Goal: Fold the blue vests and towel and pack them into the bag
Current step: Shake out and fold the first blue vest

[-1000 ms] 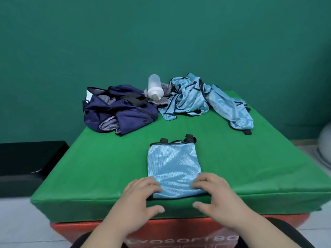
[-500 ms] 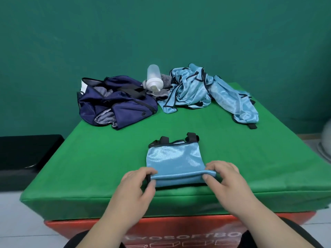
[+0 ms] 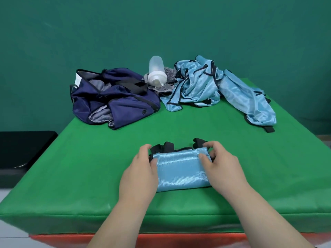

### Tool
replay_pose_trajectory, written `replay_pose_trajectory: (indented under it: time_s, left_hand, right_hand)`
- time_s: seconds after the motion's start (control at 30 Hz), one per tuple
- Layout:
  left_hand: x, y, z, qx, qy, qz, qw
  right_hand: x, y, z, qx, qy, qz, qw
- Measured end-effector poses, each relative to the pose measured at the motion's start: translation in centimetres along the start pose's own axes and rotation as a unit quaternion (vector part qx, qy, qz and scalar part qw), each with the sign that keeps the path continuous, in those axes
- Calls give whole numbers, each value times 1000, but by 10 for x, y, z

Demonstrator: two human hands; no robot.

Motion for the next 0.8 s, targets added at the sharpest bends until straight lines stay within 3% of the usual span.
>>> replay_pose_trajectory:
  time_s: [0.27,0.4,0.5,0.57,0.67,0.8]
  left_hand:
    - [0,-3,-13,6,-8,-47,999]
    - [6,-2,-9,67,-159,-52,984]
    - [4,-18,-4,11,-302,-77,950]
    - [-1,-27,-5,-20,-323,-89,942]
    - [-10,-32,-10,-55,-308,-86,946]
    - [-15,-29,-12,-124,-273,-112,947]
  right_hand:
    - [-1,-8,-6,12,6,93,996]
    - [2,-8,-10,9,-3,108,994]
    - [2,-6,-10,47,12,121,992]
    - [-2,-6,-5,81,80,117,987]
    - [-9,-20,8,7,205,192,960]
    - [-3,-32,14,-129,200,289,927]
Point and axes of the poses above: each hand's wrist, its own z-axis away from the middle knuckle, its own y-axis out of the back of the hand, x = y × z, the point moved 1 cm from there along -z, towards the middle knuckle, and after that the axes turned 4 degrees about x, right-handed, at the moved point
